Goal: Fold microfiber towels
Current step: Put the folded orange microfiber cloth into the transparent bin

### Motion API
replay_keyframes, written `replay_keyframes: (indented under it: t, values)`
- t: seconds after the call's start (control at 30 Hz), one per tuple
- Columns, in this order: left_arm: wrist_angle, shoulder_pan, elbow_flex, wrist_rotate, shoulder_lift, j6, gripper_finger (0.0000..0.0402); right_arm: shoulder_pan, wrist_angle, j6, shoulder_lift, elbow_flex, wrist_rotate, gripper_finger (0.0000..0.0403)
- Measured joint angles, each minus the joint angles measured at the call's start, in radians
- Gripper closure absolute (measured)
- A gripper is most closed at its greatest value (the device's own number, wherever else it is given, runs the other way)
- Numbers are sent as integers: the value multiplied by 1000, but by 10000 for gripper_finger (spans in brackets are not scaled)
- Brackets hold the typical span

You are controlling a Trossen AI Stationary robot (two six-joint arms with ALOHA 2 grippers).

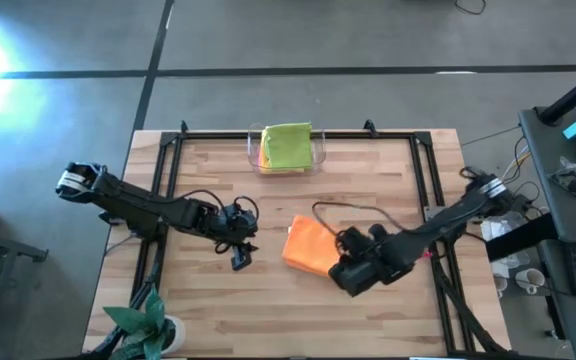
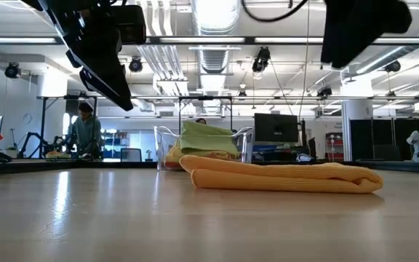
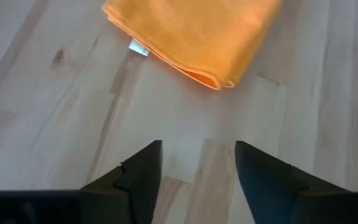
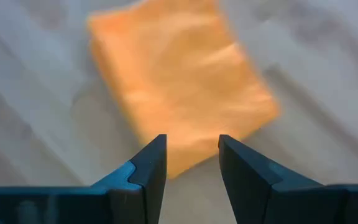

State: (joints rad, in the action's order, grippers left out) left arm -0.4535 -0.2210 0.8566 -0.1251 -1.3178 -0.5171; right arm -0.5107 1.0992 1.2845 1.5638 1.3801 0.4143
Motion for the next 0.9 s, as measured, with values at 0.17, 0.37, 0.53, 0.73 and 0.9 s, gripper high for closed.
replay_keyframes:
  t: [0.17,0.37,0.53,0.73,0.9]
  values:
    - [20,36,0,-5,0,-80,181,-8,36,58,-106,-48,63,266]
    - [183,79,-25,56,-20,-172,176,-7,33,206,-227,-222,61,266]
    - [432,107,-87,121,-101,-277,176,-8,-153,353,-367,-445,56,266]
    - [615,124,-101,173,-257,-398,176,-8,-585,369,-509,-690,50,266]
    - [702,124,-102,224,-377,-494,176,-8,-747,368,-535,-802,58,266]
